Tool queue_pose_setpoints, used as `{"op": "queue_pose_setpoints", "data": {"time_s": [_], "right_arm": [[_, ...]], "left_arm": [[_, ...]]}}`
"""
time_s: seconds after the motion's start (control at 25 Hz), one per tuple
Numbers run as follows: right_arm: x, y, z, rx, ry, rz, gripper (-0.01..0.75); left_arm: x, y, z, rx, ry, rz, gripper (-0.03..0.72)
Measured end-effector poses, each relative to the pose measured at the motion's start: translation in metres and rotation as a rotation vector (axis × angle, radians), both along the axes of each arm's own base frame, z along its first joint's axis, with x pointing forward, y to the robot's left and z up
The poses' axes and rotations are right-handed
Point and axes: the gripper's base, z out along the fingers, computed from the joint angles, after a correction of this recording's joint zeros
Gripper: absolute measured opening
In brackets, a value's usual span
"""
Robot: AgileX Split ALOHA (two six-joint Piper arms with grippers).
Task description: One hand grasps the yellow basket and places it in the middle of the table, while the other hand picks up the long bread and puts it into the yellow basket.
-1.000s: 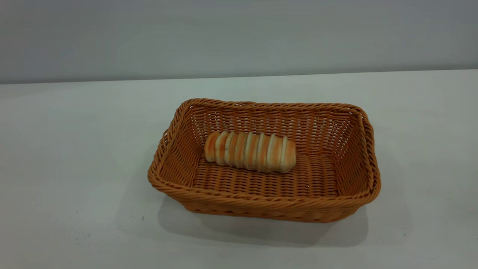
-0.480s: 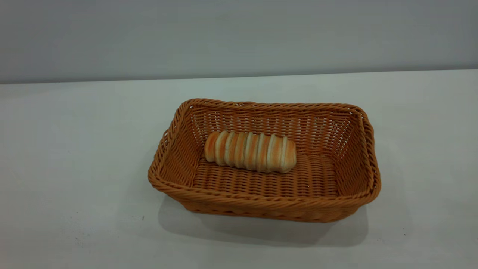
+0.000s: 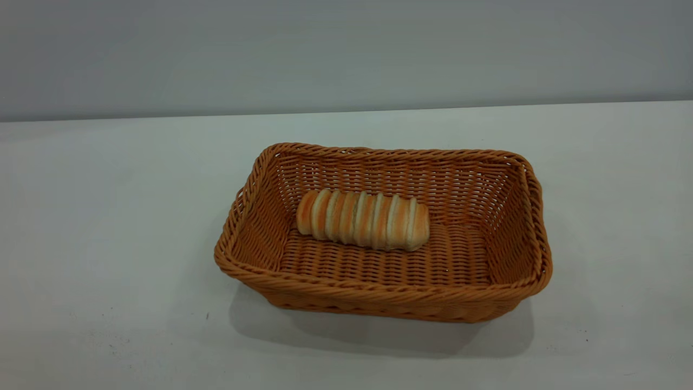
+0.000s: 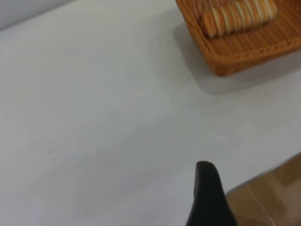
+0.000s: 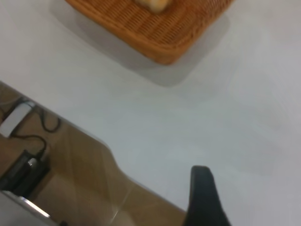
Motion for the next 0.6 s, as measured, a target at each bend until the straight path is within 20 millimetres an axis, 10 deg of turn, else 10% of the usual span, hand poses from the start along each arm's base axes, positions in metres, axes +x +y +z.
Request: {"op": "queue_pose_setpoints", "data": {"time_s": [0.6], "right_arm": [[0.000,0.000,-0.002,0.014,-0.027,-0.004,0.548]], "left_arm": [[0.008,-0.002,-0.018,-0.080,0.088,0.076,0.540]]}}
